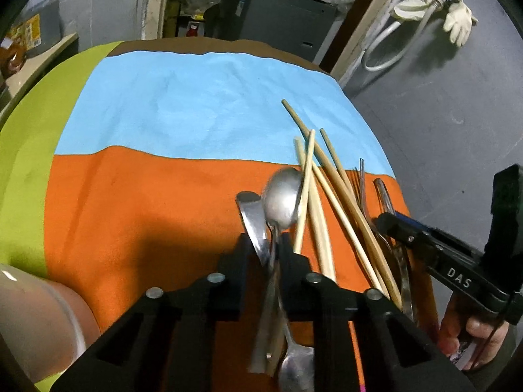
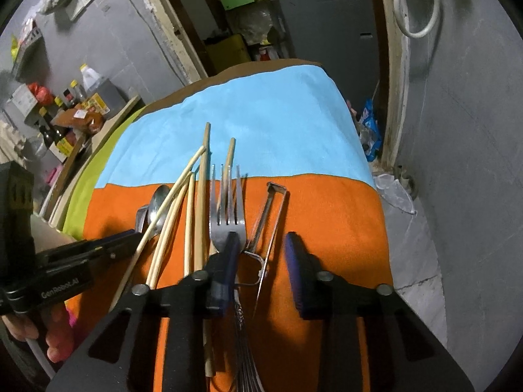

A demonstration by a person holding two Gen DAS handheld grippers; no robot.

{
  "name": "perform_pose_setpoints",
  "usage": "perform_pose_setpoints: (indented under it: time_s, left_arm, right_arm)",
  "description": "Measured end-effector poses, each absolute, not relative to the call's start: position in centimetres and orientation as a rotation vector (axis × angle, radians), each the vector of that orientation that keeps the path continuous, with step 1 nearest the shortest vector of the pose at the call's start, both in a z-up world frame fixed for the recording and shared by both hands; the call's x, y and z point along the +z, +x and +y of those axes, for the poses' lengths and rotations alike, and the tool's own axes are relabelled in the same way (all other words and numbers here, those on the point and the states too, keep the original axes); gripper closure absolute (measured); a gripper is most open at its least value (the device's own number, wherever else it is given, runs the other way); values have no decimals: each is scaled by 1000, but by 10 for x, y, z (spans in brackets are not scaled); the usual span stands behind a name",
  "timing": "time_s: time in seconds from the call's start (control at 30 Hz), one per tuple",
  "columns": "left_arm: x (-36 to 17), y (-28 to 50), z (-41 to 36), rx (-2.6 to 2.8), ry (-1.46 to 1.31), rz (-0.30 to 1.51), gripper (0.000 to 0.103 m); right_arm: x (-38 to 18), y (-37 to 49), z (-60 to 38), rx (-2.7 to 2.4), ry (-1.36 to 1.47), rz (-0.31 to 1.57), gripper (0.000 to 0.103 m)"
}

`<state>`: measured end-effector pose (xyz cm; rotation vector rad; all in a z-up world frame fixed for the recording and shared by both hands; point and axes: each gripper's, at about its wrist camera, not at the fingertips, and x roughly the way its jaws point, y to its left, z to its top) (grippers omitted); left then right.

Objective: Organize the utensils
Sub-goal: 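Reach the left tool to the utensil pile and grasp a metal spoon, then lift the spoon with the left tool and carry it over the white caddy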

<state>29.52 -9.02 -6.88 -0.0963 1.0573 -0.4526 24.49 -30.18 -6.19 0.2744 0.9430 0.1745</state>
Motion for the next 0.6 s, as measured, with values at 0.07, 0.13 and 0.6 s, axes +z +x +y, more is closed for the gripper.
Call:
perform_pose_setpoints:
  time_s: [0.07,0.13,0.6]
  left_arm:
    - [-68,294,-86,-461,-126,1059,97]
    - [-64,287,-86,-452,-118,1045,99]
    - [-48,216,-80,-468,-30,913,103]
  right_arm:
    - [-63,245,-304,179,298,948,87]
    - [-63,244,-306,186,324,949,88]
    - [-52,206,-300,272,406,850,88]
